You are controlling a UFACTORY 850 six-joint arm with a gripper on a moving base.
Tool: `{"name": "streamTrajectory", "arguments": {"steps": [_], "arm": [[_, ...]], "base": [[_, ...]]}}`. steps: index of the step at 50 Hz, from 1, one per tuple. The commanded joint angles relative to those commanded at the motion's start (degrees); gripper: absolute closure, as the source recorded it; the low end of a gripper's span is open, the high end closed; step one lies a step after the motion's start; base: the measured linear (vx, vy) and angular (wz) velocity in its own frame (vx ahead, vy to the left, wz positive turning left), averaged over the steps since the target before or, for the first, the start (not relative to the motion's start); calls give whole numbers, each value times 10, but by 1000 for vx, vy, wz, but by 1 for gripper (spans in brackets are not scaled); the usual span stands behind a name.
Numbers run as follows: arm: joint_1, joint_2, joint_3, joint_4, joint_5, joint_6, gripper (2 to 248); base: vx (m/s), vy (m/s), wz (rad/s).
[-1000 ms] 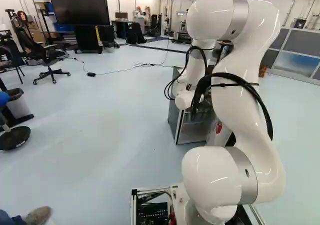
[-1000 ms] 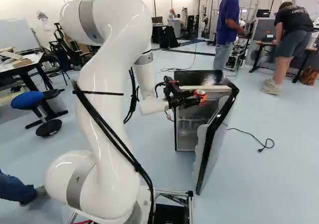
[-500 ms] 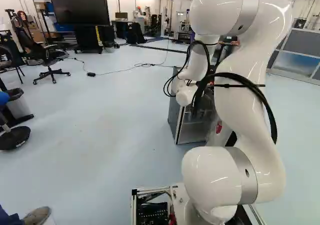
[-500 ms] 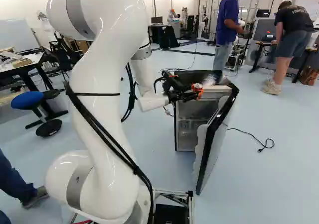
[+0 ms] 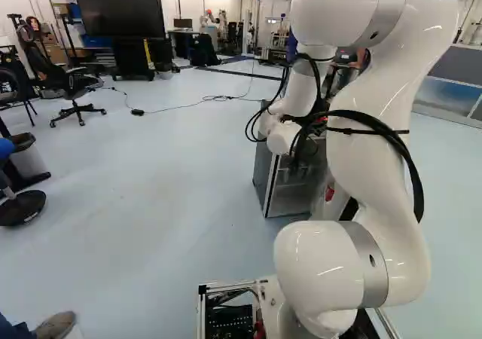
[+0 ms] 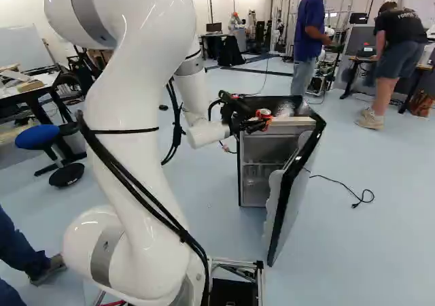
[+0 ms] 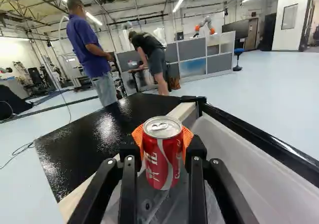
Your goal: Grab a drink from the fridge
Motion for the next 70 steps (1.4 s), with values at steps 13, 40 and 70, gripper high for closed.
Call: {"name": "streamTrajectory", "arguments": {"steps": [13, 40, 70], "arm": [[0, 19, 1, -39, -36, 0, 154], [-4, 51, -3, -131, -107, 0, 154], [-22, 34, -33, -288, -133, 0, 154]], "base": [[0, 0, 0], [0, 0, 0], [0, 0, 0]]}}
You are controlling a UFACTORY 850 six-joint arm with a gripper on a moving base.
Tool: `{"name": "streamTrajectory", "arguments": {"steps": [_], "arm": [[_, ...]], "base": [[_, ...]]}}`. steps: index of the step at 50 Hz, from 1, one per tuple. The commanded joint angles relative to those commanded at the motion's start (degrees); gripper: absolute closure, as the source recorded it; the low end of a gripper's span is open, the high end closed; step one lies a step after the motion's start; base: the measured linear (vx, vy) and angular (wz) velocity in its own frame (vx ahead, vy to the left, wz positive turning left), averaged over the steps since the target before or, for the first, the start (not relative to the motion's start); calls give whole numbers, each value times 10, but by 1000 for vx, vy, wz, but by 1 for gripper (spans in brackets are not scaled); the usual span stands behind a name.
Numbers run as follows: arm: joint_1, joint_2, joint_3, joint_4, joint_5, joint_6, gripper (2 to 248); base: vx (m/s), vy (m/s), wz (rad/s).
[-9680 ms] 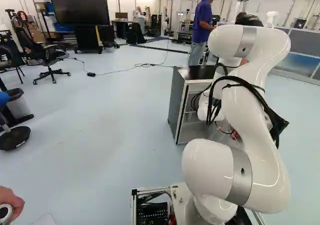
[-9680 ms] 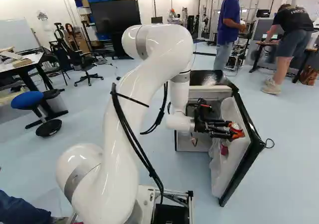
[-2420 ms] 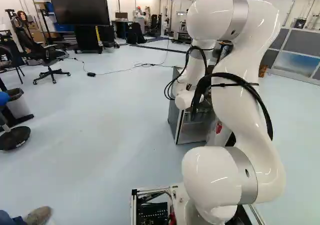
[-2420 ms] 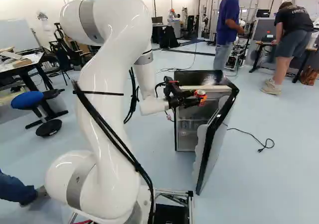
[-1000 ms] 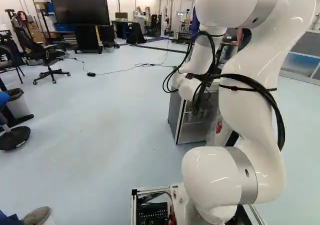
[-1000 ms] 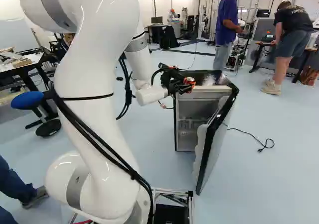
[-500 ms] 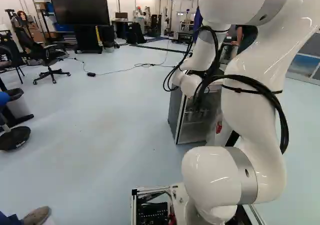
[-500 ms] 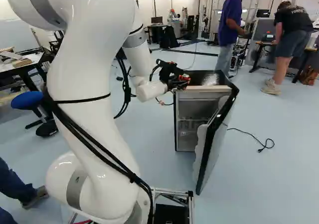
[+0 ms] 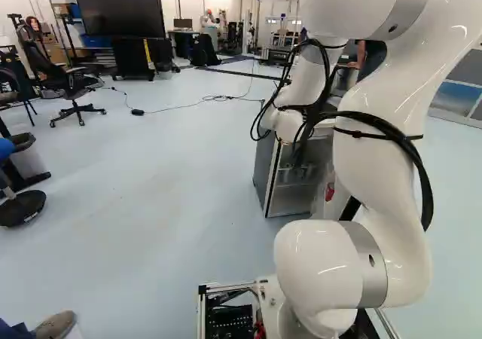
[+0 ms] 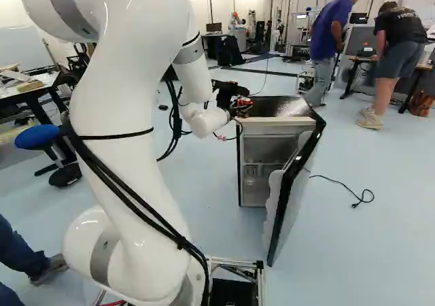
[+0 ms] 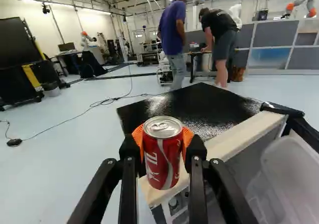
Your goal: Grab a drink from the fridge
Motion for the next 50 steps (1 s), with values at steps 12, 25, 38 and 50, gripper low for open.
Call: {"name": "streamTrajectory", "arguments": {"steps": [12, 25, 38, 50], "arm": [[-11, -14, -17, -54, 0, 0, 154], [-29, -28, -35, -63, 0, 0, 154], [-48, -40, -51, -63, 0, 0, 154], [-61, -64, -73, -63, 0, 0, 154]], "base": [[0, 0, 0], [0, 0, 0], [0, 0, 0], [0, 0, 0]]}}
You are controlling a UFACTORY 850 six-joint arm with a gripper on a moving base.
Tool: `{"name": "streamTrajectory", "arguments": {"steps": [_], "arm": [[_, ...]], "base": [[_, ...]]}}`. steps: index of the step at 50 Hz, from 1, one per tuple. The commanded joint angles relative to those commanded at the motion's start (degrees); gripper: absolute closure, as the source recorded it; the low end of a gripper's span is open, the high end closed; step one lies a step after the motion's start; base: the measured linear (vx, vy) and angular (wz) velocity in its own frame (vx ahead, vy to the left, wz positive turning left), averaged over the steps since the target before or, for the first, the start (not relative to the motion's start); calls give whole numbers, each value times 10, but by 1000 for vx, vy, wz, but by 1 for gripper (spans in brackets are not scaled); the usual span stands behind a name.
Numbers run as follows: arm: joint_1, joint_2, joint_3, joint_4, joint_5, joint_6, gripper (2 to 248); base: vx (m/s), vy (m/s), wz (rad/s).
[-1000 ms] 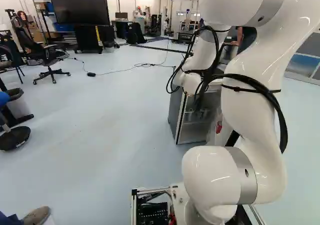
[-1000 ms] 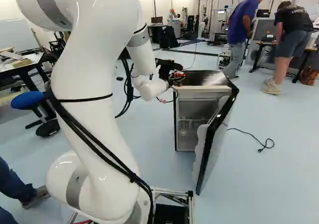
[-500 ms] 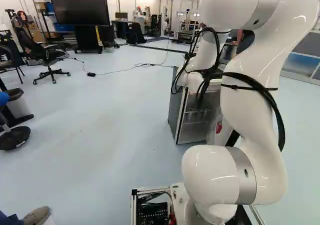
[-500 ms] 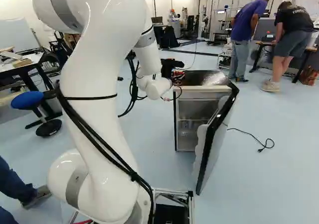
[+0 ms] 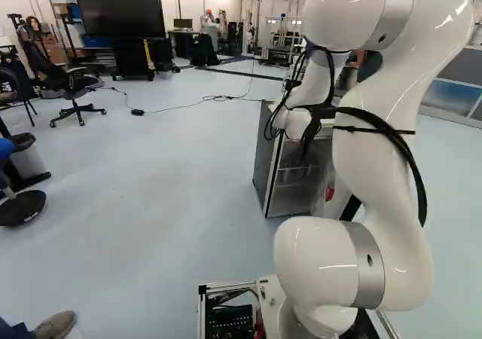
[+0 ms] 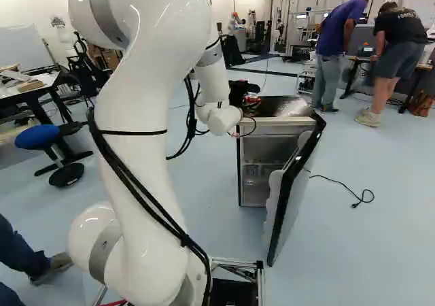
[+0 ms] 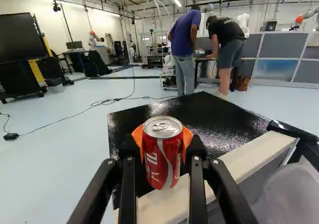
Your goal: Grab a drink from the fridge
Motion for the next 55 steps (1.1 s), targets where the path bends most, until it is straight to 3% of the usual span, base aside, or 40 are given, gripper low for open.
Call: {"name": "streamTrajectory", "arguments": {"steps": [34, 35, 39, 40, 44, 45, 50, 51, 55], "arm": [[-6, -14, -13, 0, 0, 0, 152], [-6, -14, -13, 0, 0, 0, 122], [-6, -14, -13, 0, 0, 0, 122], [-6, -14, -13, 0, 0, 0, 89], [-6, -14, -13, 0, 0, 0, 89], [-6, -14, -13, 0, 0, 0, 54], [-6, -14, -13, 0, 0, 0, 54], [-6, -14, -13, 0, 0, 0, 18], [-6, -13, -12, 0, 0, 0, 18]], "base": [[0, 0, 0], [0, 0, 0], [0, 0, 0], [0, 0, 0], [0, 0, 0], [0, 0, 0], [0, 0, 0], [0, 0, 0], [0, 0, 0]]}}
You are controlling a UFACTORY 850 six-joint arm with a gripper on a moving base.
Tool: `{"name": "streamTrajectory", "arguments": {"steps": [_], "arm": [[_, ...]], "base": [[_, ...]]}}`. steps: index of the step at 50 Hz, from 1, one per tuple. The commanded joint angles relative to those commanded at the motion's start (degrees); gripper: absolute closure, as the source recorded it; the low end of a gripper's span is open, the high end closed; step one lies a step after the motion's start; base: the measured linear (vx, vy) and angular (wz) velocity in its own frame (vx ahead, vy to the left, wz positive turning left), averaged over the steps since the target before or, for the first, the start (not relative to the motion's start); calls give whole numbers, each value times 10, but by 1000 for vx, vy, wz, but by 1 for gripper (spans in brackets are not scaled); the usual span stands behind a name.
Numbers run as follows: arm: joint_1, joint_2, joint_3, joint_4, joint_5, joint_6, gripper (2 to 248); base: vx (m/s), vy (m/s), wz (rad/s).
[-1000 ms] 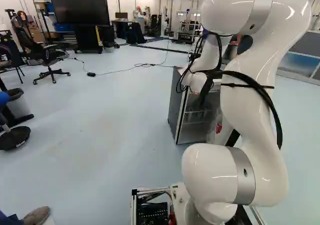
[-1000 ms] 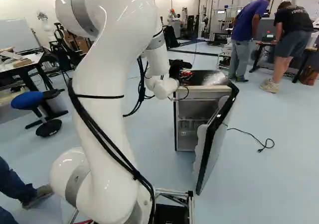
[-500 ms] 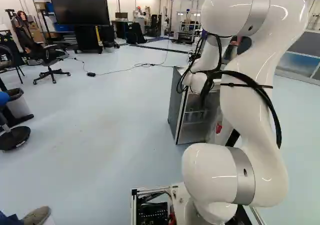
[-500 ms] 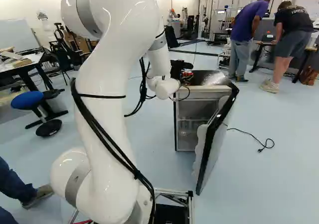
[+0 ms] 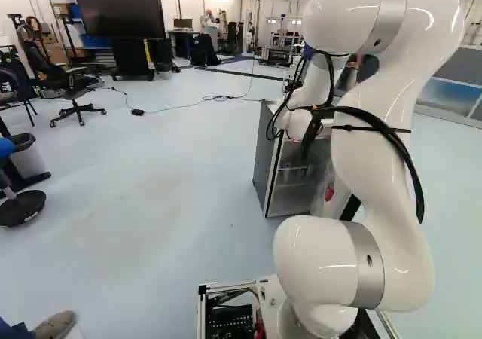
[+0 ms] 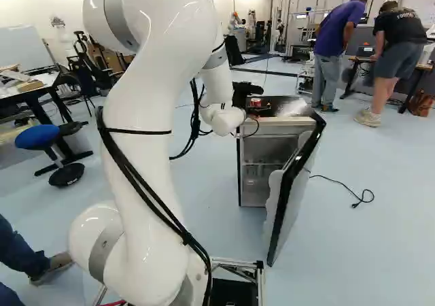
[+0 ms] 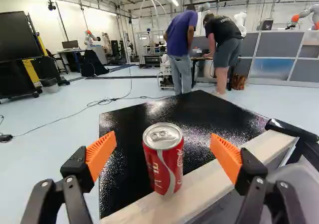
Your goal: Grab a drink from the fridge
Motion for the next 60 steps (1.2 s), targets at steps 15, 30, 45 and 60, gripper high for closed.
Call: {"name": "streamTrajectory", "arguments": {"steps": [15, 30, 45, 60], "arm": [[-5, 43, 37, 0, 0, 0, 3], [-13, 97, 82, 0, 0, 0, 3], [-31, 144, 117, 0, 0, 0, 3], [-54, 182, 138, 0, 0, 0, 3]], "base": [[0, 0, 0], [0, 0, 0], [0, 0, 0], [0, 0, 0]]}}
